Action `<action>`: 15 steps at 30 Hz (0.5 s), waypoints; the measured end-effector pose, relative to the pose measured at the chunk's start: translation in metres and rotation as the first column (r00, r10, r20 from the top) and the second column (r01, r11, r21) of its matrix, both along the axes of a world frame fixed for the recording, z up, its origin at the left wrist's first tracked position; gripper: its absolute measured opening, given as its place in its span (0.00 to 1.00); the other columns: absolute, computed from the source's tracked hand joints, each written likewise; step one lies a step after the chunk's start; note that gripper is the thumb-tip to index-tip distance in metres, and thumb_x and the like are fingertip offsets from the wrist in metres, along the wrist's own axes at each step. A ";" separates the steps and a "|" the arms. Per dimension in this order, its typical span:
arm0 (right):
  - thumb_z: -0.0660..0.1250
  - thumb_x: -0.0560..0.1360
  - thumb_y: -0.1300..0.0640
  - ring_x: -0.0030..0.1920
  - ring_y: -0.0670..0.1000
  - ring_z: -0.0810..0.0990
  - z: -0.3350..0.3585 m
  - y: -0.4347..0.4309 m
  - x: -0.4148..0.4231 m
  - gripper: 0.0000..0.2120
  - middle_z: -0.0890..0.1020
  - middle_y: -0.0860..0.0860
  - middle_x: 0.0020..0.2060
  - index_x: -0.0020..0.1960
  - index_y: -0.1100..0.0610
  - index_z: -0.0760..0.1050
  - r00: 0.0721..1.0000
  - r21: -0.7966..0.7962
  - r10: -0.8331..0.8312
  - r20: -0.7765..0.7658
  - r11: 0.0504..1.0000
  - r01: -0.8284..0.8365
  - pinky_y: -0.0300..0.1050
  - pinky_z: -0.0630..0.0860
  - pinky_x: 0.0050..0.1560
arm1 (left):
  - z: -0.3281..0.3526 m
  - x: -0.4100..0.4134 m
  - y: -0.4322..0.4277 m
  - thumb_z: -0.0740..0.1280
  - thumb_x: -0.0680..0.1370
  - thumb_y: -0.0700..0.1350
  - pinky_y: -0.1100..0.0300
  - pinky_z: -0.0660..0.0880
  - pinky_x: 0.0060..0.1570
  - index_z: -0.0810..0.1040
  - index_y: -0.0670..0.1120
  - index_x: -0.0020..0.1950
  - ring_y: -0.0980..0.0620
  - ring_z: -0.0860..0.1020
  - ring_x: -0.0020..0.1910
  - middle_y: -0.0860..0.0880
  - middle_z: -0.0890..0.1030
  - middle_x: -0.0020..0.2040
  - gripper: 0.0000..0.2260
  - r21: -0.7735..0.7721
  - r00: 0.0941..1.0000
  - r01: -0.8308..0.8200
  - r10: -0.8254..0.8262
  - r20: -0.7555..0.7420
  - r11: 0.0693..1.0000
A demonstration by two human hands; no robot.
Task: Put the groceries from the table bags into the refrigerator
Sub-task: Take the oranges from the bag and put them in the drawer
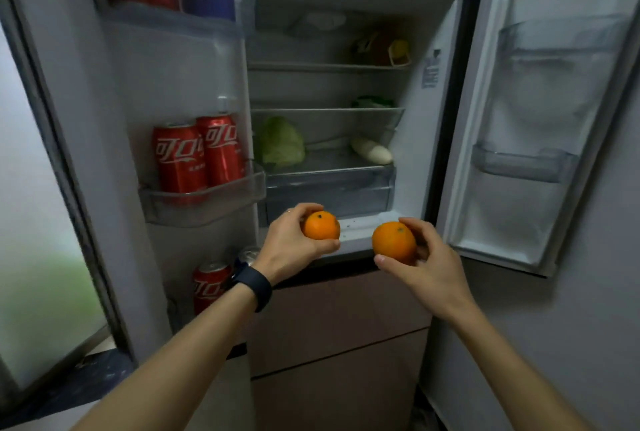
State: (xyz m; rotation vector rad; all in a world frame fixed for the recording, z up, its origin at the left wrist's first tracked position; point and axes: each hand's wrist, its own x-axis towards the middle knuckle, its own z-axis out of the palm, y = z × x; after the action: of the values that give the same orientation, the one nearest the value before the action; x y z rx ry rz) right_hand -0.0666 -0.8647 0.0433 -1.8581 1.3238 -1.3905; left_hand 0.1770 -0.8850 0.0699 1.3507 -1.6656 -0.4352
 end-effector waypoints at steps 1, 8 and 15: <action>0.81 0.65 0.46 0.54 0.46 0.80 0.002 -0.016 -0.006 0.33 0.75 0.46 0.61 0.65 0.37 0.69 1.000 0.003 0.005 0.000 1.000 -0.005 0.45 0.81 0.52 | 0.002 -0.004 -0.017 0.81 0.65 0.53 0.57 0.77 0.53 0.74 0.55 0.65 0.53 0.77 0.55 0.53 0.76 0.60 0.31 0.000 1.000 -0.017 0.017 -0.017 1.000; 0.80 0.67 0.47 0.53 0.46 0.79 0.011 -0.135 -0.036 0.33 0.73 0.44 0.61 0.66 0.39 0.67 0.997 0.014 0.073 0.020 0.997 -0.073 0.41 0.78 0.48 | 0.004 -0.032 -0.123 0.81 0.64 0.54 0.52 0.79 0.56 0.74 0.56 0.65 0.51 0.78 0.55 0.52 0.76 0.61 0.31 0.007 0.993 -0.109 0.110 -0.033 0.994; 0.79 0.67 0.44 0.55 0.47 0.78 0.020 -0.249 -0.048 0.30 0.75 0.43 0.58 0.64 0.36 0.68 0.991 -0.020 0.133 -0.018 0.991 -0.133 0.46 0.77 0.53 | 0.010 -0.048 -0.216 0.81 0.64 0.54 0.53 0.78 0.57 0.75 0.57 0.65 0.51 0.78 0.55 0.50 0.76 0.60 0.31 -0.009 0.965 -0.259 0.258 -0.040 0.966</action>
State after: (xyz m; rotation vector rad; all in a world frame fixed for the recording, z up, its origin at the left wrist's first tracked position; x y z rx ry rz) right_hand -0.1150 -1.1140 0.0628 -1.9378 1.1742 -1.3277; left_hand 0.1286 -1.1007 0.0797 1.5157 -1.4329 -0.2941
